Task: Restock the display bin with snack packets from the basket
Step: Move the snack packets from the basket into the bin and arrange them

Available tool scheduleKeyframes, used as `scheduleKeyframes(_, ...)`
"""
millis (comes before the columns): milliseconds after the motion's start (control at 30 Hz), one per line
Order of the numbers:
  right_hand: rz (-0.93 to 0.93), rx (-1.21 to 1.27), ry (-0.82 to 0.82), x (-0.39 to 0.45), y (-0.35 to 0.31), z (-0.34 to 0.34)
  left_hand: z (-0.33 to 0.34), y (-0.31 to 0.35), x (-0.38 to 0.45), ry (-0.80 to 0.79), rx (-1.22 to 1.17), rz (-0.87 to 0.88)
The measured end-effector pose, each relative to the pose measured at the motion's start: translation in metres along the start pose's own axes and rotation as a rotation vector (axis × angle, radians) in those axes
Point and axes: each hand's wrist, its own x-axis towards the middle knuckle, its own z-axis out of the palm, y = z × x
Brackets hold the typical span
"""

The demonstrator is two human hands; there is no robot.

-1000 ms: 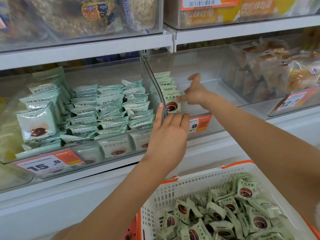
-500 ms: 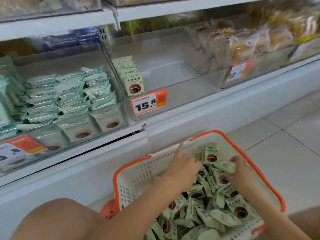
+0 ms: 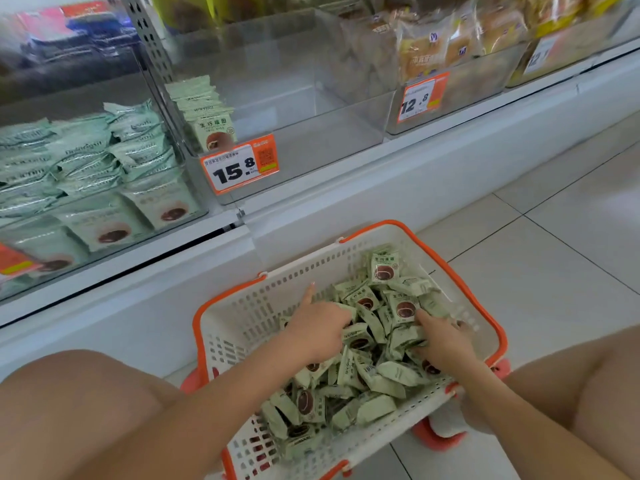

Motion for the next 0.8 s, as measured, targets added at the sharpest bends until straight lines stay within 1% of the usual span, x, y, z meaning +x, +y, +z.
scheduleKeyframes(33,-0.015,0.078,-0.003,-0.002,-0.004,-0.001,-0.002,0.0,0.002,0.01,-0.04,-0.012)
scheduleKeyframes(100,-0.016,0.296,0.051,-0.005,-0.014,-0.008,-0.009,0.001,0.002,0.037,-0.129,-0.041)
scheduleKeyframes(133,0.002,0.448,0.086,-0.008,-0.021,-0.016,-0.012,0.001,0.002,0.048,-0.168,-0.058)
scheduleKeyframes(200,0.052,0.833,0.115,-0.013,-0.039,-0.039,-0.019,0.001,-0.002,0.077,-0.198,-0.069)
scheduleKeyframes(233,0.054,1.005,0.081,-0.017,-0.048,-0.051,-0.022,0.001,-0.004,0.094,-0.197,-0.065)
scheduleKeyframes(300,-0.036,1.18,-0.023,-0.026,-0.065,-0.071,-0.029,0.001,-0.01,0.136,-0.218,-0.05)
scheduleKeyframes(400,-0.214,1.304,-0.121,-0.039,-0.087,-0.088,-0.044,-0.005,-0.018,0.229,-0.174,0.0)
scheduleKeyframes(467,-0.263,1.353,-0.112,-0.046,-0.097,-0.096,-0.056,-0.012,-0.021,0.3,-0.089,0.05)
scheduleKeyframes(533,-0.285,1.354,-0.073,-0.049,-0.103,-0.104,-0.066,-0.018,-0.025,0.339,-0.035,0.098)
scheduleKeyframes(633,-0.353,1.353,-0.073,-0.051,-0.11,-0.12,-0.084,-0.028,-0.033,0.39,0.086,0.159)
scheduleKeyframes(667,-0.381,1.325,-0.065,-0.051,-0.112,-0.129,-0.092,-0.033,-0.037,0.457,0.159,0.187)
scheduleKeyframes(733,-0.448,1.262,-0.013,-0.05,-0.122,-0.155,-0.113,-0.046,-0.043,0.641,0.286,0.21)
scheduleKeyframes(800,-0.529,1.193,0.077,-0.046,-0.139,-0.188,-0.132,-0.059,-0.046,0.807,0.33,0.191)
